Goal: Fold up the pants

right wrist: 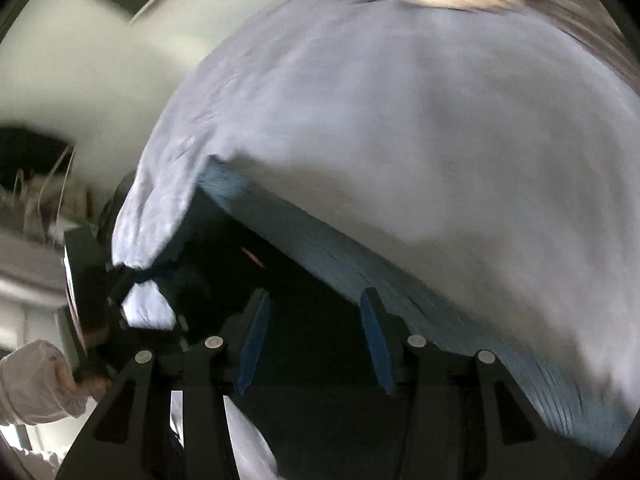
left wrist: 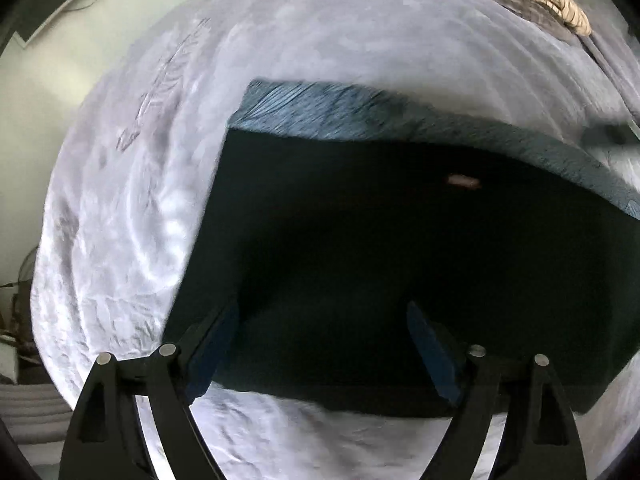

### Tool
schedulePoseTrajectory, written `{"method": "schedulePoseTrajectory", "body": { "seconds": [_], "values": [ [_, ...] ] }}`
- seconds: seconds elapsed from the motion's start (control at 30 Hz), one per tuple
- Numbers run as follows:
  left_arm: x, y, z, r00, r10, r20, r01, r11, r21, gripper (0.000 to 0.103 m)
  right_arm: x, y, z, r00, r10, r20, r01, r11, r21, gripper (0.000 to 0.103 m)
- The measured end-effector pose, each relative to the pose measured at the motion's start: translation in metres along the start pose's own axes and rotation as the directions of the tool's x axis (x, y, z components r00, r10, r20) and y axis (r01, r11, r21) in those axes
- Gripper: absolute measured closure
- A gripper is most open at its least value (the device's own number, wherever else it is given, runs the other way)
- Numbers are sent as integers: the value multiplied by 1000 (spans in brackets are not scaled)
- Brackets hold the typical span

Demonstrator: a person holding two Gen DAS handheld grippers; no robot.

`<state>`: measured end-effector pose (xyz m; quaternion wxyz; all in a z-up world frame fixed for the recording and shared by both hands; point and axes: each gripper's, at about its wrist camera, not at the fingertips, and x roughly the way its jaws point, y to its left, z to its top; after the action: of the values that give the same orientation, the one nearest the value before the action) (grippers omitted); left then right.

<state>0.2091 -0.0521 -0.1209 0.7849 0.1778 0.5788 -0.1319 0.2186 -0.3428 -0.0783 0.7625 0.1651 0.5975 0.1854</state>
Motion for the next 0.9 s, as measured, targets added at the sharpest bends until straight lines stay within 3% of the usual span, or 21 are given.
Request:
{"method": "schedulePoseTrajectory", "body": {
  "seconds": [0.1,0.33,0.37,0.4,0.47,0.6,0.7,0.77,0.83,0.9],
  "values": [
    [3,9,-9,999,-33,25,32,999,12,17,49,43,50,998,1,-60,-8,993,-118,52],
    [-2,11,-25,994,-77,79,79,997,-14,17,122,92,97,981,-84,-174,33,960,-279,52],
    [-3,12,-27,993,-79,85,81,997,-14,17,128,98,100,975,-106,-197,46,956,-289,67],
    [-5,11,-29,993,-82,89,84,996,-15,17,132,99,100,972,-119,-205,53,952,-300,96],
    [-12,10,-36,992,-91,92,93,995,-20,17,130,107,103,973,-144,-178,77,938,-339,98],
    [-32,10,-59,988,-119,102,121,992,-18,17,111,130,99,981,-57,-184,-18,923,-383,99],
    [-36,6,-66,990,-103,93,102,995,17,17,127,128,101,974,-100,-202,14,922,-387,99],
    [-45,5,-62,991,-98,92,96,995,28,17,151,106,107,968,-145,-206,83,956,-282,98],
    [-58,9,-52,988,-118,102,118,993,3,17,153,89,108,973,-108,-202,73,982,-173,93],
    [-65,18,-35,982,-131,136,139,989,-45,17,133,82,104,987,-65,-147,49,993,-111,80]
  ]
}}
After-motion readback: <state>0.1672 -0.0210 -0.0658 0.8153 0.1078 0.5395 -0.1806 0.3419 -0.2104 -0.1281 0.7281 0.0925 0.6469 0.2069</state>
